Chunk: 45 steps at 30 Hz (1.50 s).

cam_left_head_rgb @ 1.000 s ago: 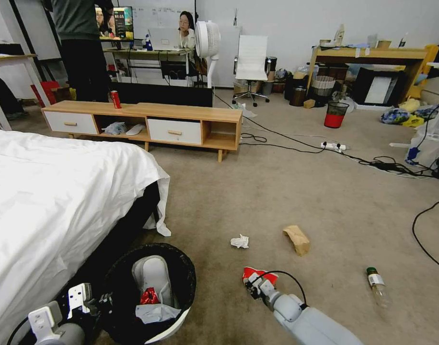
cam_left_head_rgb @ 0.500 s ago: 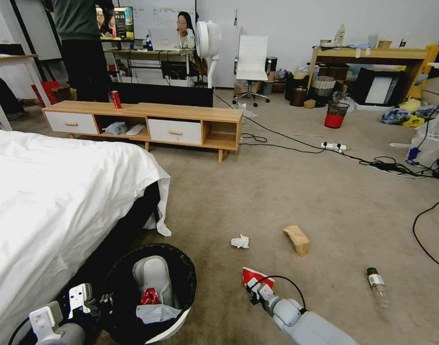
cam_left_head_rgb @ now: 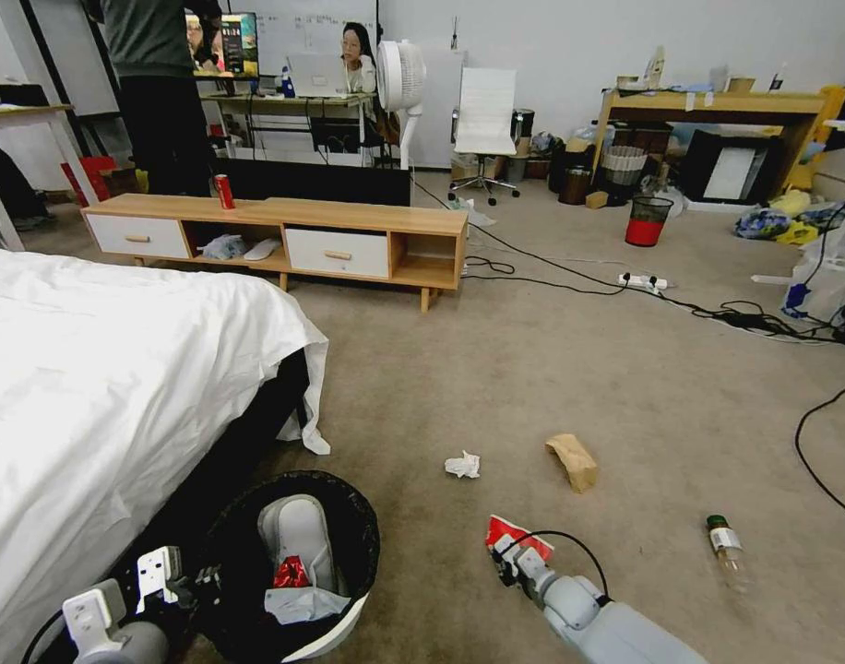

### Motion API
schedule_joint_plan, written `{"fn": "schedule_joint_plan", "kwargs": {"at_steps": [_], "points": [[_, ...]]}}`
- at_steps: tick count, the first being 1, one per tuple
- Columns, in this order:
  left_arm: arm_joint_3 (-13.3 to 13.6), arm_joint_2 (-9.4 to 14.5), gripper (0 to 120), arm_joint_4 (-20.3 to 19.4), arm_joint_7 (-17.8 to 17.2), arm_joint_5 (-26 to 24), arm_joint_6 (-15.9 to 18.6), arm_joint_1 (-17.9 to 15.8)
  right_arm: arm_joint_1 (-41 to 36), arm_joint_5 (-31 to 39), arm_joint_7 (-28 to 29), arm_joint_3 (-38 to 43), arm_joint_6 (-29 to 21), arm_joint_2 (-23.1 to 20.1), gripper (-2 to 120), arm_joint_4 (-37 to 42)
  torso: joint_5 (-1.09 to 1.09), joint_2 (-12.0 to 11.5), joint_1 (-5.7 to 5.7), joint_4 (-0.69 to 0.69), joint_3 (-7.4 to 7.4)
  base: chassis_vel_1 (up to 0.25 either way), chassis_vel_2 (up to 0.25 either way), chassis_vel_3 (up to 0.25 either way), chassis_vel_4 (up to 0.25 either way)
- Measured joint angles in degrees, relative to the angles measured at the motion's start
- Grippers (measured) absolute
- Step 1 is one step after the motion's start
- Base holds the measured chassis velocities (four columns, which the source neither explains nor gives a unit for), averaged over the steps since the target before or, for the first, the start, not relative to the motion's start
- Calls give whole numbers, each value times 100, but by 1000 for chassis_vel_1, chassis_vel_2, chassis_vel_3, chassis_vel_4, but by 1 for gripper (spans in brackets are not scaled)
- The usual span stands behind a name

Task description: Pick up the trash bin and place the garbage on the floor into it.

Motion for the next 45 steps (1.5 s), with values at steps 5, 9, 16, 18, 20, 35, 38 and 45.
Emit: {"fn": "schedule_joint_plan", "kwargs": {"at_steps": [5,9,16,18,20,35,38,45], "points": [[35,-14,2,4,-12,3,0,-22,-157,642,211,280,-342,-753,0,1587,-1,0,0,0,0,0,0,0,0],[44,-16,2,-10,-16,5,0,-24,-178,887,282,416,-450,-976,0,2210,0,0,0,2,0,0,0,0,0],[65,14,2,-125,-24,-25,0,-19,-195,1539,172,851,-350,-1621,0,3855,0,0,0,0,0,0,0,0,0],[68,26,2,-137,-26,-34,0,-17,-155,1705,142,920,-331,-1687,0,4084,0,0,0,0,0,0,0,0,0],[71,37,2,-144,-27,-42,0,-17,-97,1873,107,984,-302,-1746,0,4327,0,0,0,1,0,0,0,0,0],[146,88,2,-268,-45,-60,0,-13,881,3736,120,781,-662,-2029,0,6536,-2,1,0,1,0,0,0,0,0],[172,82,2,-285,-45,-59,0,-13,1111,3961,158,519,-690,-1956,0,6684,0,1,0,1,0,0,0,0,0],[195,49,2,-340,-47,-52,0,-12,1912,4621,238,-436,-727,-1594,0,6904,-2,1,0,1,0,0,0,0,0]]}}
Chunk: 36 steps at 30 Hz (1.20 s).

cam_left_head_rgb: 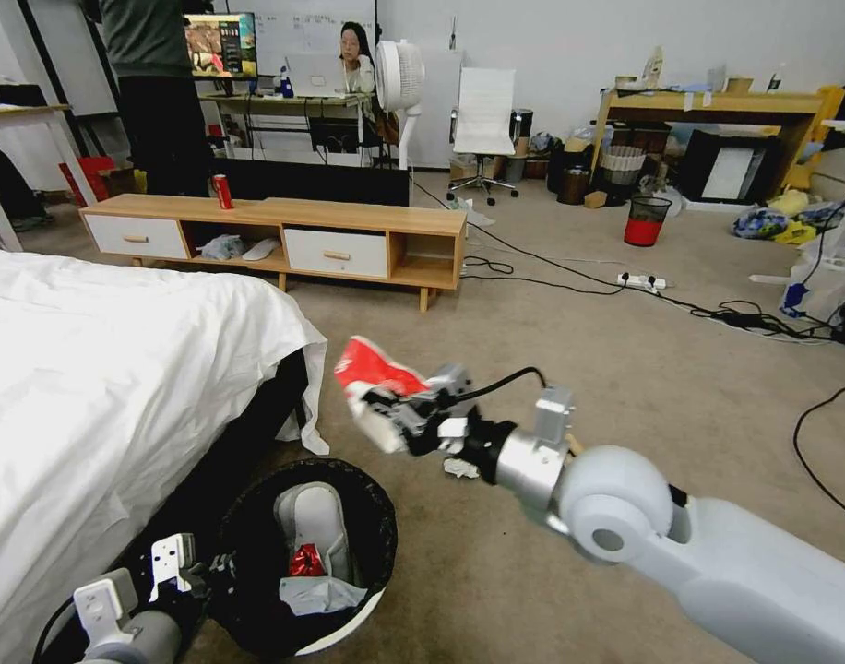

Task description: Pick up the trash bin and place the garbage on the floor into it.

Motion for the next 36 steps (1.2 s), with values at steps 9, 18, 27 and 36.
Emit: {"fn": "schedule_joint_plan", "kwargs": {"at_steps": [9,18,27,36], "points": [[-68,-5,2,-84,-1,-7,0,13,720,457,284,-941,-71,463,0,122,1,0,0,0,0,0,0,0,0],[-94,5,2,-97,-1,-42,0,-14,945,617,423,-1394,-206,713,0,-79,1,0,0,0,0,0,0,0,0],[-115,15,2,-83,0,-82,0,-50,942,615,478,-1627,-272,880,0,-402,1,0,0,0,0,0,0,0,0],[-118,28,2,-56,0,-93,0,-72,858,507,489,-1777,-271,941,0,-557,1,0,0,0,0,0,0,0,0]]}}
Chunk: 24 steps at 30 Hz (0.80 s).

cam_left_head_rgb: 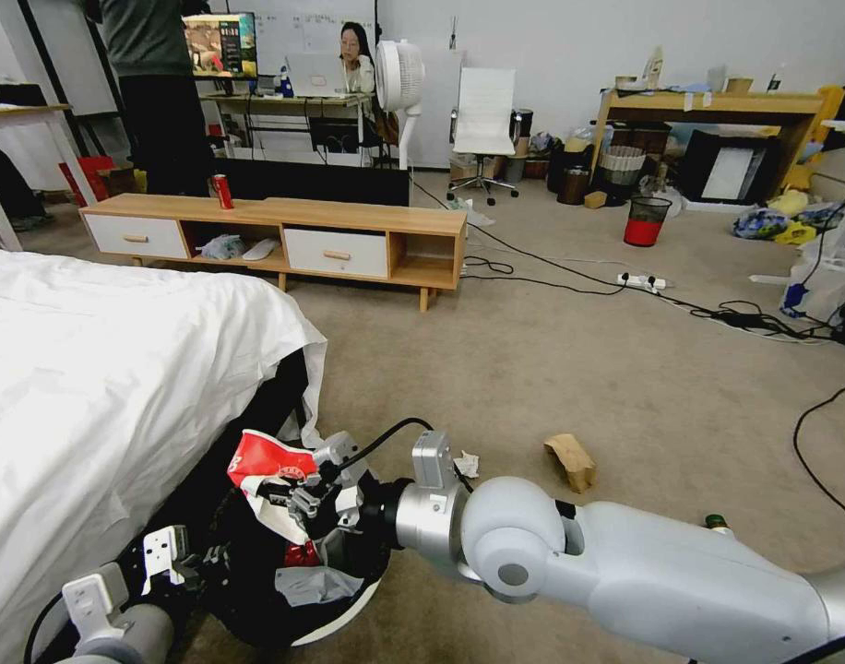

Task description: Pick up the trash bin and place the garbage on the floor into it.

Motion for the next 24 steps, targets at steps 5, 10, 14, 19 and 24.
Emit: {"fn": "schedule_joint_plan", "kwargs": {"at_steps": [5,10,14,19,24], "points": [[4,-7,2,29,0,-2,0,-6,-111,-94,2,-62,29,6,0,-145,0,0,0,0,0,0,0,0,0],[7,-6,2,30,0,-2,0,-5,-243,-171,0,-91,78,-6,0,-262,0,0,0,0,0,0,0,0,0],[8,-4,2,40,0,-2,0,-3,-375,-281,-18,-118,143,17,0,-427,0,0,0,0,0,0,0,0,0],[9,6,2,51,0,-2,0,1,-453,-370,-56,-145,193,27,0,-572,0,-1,0,0,0,0,0,0,0],[10,27,2,61,0,-5,0,-6,-539,-460,-84,-197,244,27,0,-671,0,-1,0,0,0,0,0,0,0]]}}
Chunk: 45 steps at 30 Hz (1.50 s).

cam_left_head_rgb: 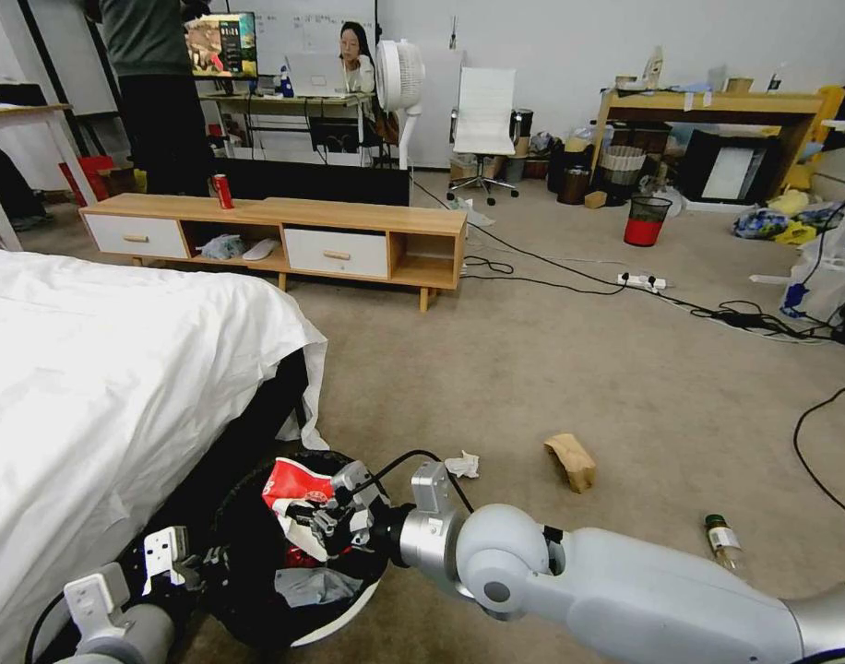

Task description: Pick up the trash bin and place the garbage on the floor into it.

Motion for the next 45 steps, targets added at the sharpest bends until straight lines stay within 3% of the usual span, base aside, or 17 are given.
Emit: {"fn": "schedule_joint_plan", "kwargs": {"at_steps": [21,24,27,45], "points": [[-3,-38,2,-31,0,-15,0,19,-66,-194,60,-193,103,102,2,-155,0,0,0,0,0,0,0,0,0],[-11,-40,2,-35,-1,-16,0,33,-76,-222,101,-193,108,119,11,-163,0,0,0,0,0,0,0,0,0],[-25,-40,2,-38,-1,-13,0,44,-75,-234,115,-150,109,93,28,-118,0,0,0,0,0,0,0,0,0],[-45,-45,2,-50,-4,5,0,76,-50,-228,127,132,135,-13,88,125,0,2,0,0,0,0,0,0,0]]}}
